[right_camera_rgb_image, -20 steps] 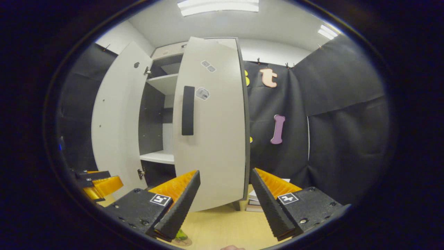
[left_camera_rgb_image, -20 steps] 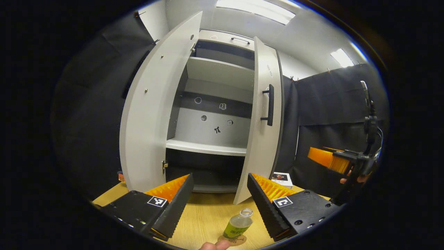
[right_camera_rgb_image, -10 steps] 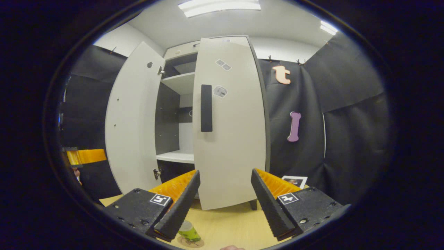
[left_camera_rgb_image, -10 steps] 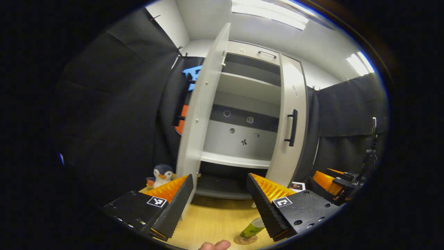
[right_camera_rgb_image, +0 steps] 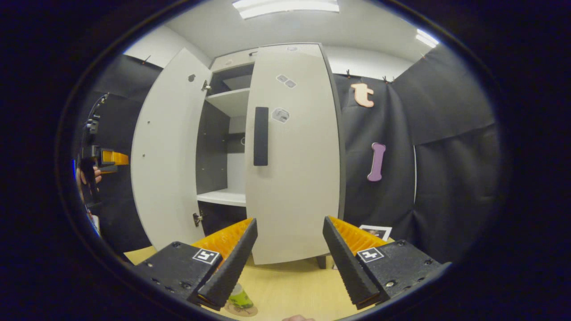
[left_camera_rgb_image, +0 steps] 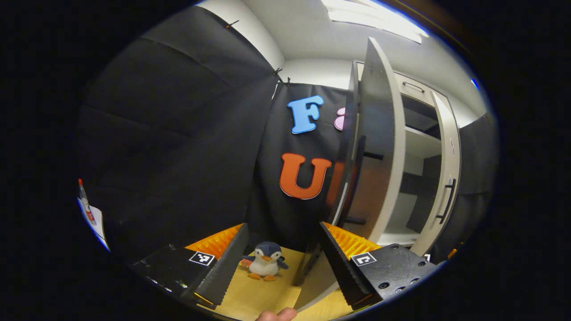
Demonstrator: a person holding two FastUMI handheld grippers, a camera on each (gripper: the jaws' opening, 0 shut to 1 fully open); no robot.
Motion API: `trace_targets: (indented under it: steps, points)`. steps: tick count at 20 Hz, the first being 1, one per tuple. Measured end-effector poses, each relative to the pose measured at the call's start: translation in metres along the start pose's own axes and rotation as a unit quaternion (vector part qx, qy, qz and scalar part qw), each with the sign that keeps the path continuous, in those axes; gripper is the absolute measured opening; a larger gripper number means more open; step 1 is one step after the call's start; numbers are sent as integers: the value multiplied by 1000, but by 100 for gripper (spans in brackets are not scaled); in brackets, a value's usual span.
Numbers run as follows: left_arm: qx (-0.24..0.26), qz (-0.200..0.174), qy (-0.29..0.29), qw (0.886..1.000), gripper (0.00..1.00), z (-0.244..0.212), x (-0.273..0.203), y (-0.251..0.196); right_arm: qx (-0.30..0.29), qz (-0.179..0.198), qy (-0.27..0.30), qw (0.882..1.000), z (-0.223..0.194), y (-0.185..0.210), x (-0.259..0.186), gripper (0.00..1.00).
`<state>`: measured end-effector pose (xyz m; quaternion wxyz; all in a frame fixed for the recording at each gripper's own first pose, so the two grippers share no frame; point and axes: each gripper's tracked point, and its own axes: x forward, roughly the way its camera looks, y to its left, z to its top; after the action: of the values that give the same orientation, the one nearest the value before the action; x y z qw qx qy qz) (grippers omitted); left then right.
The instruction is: Grasp the bottle in the cabinet with the left hand and place it on the coaster, then close the right door with the right hand and the left door with the left hand.
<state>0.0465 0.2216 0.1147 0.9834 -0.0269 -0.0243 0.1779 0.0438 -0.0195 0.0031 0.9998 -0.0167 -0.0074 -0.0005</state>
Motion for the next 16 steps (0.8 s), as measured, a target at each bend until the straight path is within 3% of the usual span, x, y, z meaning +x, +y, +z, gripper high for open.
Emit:
trace_targets:
  steps: [6, 9, 10, 16]
  points:
    - [5, 12, -15, 1000, 95, 4, 20, 3, 2, -40, -3, 999, 2, -31, -4, 97]
    - [7, -3, -13, 1000, 100, 3, 19, -3, 2, -51, -3, 999, 4, -41, -3, 97]
    - [14, -7, -11, 1000, 94, 3, 18, -4, 2, -52, -4, 999, 5, -42, -3, 97]
    - [46, -49, -2, 998, 93, -3, 9, -41, -2, -47, -11, 999, 7, -40, -4, 97]
